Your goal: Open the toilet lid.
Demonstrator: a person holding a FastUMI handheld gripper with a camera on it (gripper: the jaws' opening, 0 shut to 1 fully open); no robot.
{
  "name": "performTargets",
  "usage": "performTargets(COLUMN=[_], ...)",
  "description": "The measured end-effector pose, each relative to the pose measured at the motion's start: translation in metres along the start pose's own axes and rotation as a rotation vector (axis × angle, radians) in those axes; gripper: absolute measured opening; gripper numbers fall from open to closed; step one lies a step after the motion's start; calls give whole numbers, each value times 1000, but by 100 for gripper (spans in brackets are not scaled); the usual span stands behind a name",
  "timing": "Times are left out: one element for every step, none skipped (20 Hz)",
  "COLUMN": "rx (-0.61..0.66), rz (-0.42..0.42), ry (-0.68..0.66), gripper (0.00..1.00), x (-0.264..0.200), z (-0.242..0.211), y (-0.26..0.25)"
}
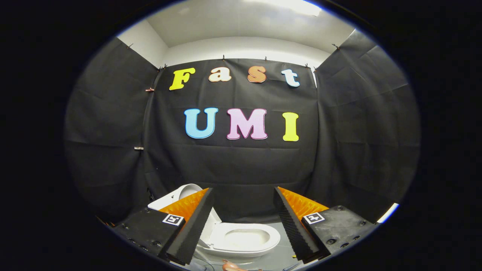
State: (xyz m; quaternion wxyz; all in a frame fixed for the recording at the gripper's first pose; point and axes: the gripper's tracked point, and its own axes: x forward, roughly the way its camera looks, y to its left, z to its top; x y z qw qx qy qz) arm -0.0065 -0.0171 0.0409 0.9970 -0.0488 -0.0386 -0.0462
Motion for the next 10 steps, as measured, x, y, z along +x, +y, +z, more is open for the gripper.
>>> performTargets(rx=[-1,0,2,2,0,-3,-4,-4,-3,-3], rz=[0,1,4,5,3,1,-2,-2,-1,-2], ry=[-1,-2,-1,-1,-1,-4,-9,-14,-17,-18], gripper=[99,99,99,99,99,99,99,99,99,99], x=[-1,-1,-1,0,-1,-2,-3,-3,-4,-4], z=[1,1,1,1,2,3,5,6,8,7], y=[0,1,1,2,2,1,0,1,2,1])
